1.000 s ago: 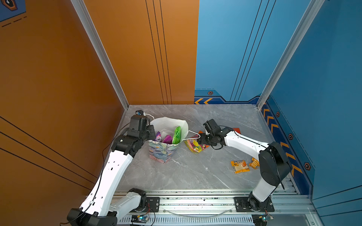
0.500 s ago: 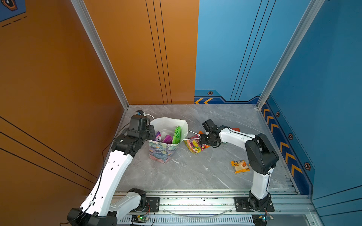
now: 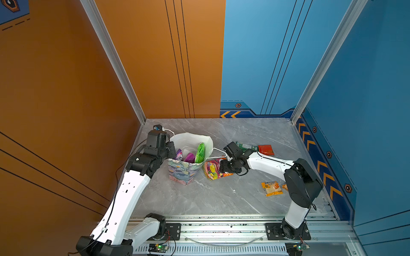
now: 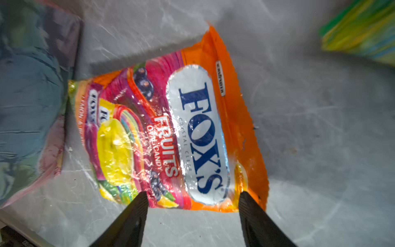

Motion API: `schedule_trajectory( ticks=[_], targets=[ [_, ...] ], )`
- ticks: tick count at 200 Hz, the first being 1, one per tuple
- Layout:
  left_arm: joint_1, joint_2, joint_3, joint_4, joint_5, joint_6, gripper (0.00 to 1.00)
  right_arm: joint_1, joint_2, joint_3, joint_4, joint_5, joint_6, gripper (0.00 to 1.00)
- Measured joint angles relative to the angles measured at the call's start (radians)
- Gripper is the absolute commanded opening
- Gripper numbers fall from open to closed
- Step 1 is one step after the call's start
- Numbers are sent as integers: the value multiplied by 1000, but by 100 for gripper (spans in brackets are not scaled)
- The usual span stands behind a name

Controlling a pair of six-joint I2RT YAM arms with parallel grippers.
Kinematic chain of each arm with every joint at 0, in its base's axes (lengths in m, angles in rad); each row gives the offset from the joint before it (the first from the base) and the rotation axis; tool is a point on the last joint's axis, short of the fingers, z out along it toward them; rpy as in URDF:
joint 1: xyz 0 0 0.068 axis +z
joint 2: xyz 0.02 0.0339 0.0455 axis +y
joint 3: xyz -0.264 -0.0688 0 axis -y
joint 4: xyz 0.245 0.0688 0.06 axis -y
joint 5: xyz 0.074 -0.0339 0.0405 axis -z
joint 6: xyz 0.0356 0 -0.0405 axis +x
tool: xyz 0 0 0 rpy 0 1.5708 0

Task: Place the snacks into the paper bag
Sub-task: Rotate the snack at the center of the table, then pick up the snack at the center of the table.

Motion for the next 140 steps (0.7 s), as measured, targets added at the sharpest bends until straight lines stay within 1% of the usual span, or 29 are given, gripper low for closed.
schedule_trajectory(
  ticks=[28,64,102,140],
  targets=[
    [0,0,0,0,1,0,0,-77,-63,-9,34,-16,21,75],
    [0,-1,0,0,1,0,0,-151,-16,-8,75,-51,27,76],
    [0,-4,-2,0,1,0,0,-154,111,48,62,-106,-29,76],
    [0,-4,-2,0,2,0,0,-144,136,61,51,-131,-63,75]
  ],
)
